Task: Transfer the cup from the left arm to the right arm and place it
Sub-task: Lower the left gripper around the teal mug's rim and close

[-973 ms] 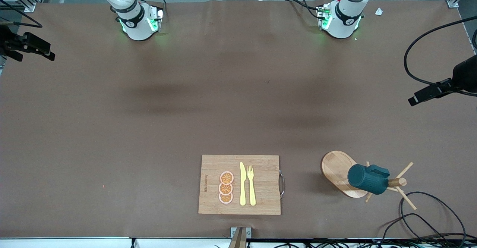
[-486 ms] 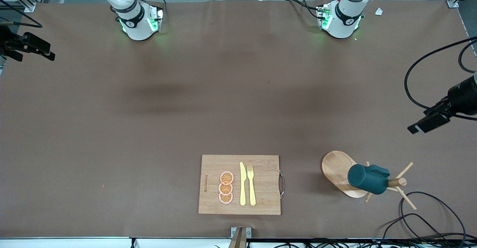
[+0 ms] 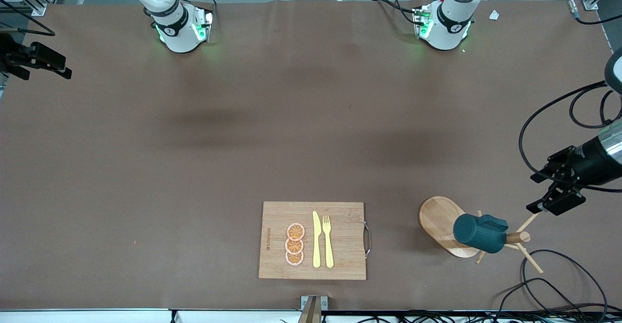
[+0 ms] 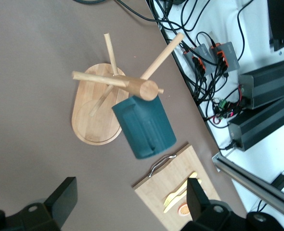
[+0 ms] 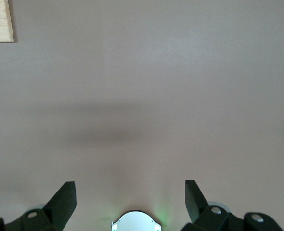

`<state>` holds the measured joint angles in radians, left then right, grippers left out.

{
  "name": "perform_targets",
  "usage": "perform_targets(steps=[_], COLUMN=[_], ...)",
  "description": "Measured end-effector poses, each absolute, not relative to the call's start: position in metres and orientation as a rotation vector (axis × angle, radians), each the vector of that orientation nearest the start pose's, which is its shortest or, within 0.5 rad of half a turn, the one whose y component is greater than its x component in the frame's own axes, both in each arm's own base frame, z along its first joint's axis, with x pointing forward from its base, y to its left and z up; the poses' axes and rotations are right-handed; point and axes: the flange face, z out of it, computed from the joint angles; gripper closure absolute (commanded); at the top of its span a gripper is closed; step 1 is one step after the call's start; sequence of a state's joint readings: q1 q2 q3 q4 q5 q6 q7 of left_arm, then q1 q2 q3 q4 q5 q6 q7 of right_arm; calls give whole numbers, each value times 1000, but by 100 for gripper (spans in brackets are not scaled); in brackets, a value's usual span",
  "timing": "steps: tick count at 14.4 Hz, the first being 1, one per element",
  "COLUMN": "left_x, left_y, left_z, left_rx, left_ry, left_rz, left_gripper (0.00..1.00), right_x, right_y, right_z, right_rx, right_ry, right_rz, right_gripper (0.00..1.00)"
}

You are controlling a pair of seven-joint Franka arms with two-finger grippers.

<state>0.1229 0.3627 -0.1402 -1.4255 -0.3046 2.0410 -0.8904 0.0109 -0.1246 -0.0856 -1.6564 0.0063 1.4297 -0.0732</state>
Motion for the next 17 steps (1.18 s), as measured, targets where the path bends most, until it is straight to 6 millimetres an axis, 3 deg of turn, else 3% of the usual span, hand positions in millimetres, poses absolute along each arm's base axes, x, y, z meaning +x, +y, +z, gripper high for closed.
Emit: perform_targets(steps=[4,9,17], left_x=[713,724,727], left_y=[-13,-35,-34], left_z=[481,444,418], left_rx=[-3044,-2918,-2859], left_ry=[-1862,-2066,-2238], left_rz=[-137,-44,104], left_gripper=[0,0,0], right_x=[498,498,498], right_y=[-39,-40,-40], right_z=[639,639,639], right_rx=[-3113,-3113,-3113], right_ry=[0,0,0], right_rz=[157,158,157], right_gripper=[0,0,0])
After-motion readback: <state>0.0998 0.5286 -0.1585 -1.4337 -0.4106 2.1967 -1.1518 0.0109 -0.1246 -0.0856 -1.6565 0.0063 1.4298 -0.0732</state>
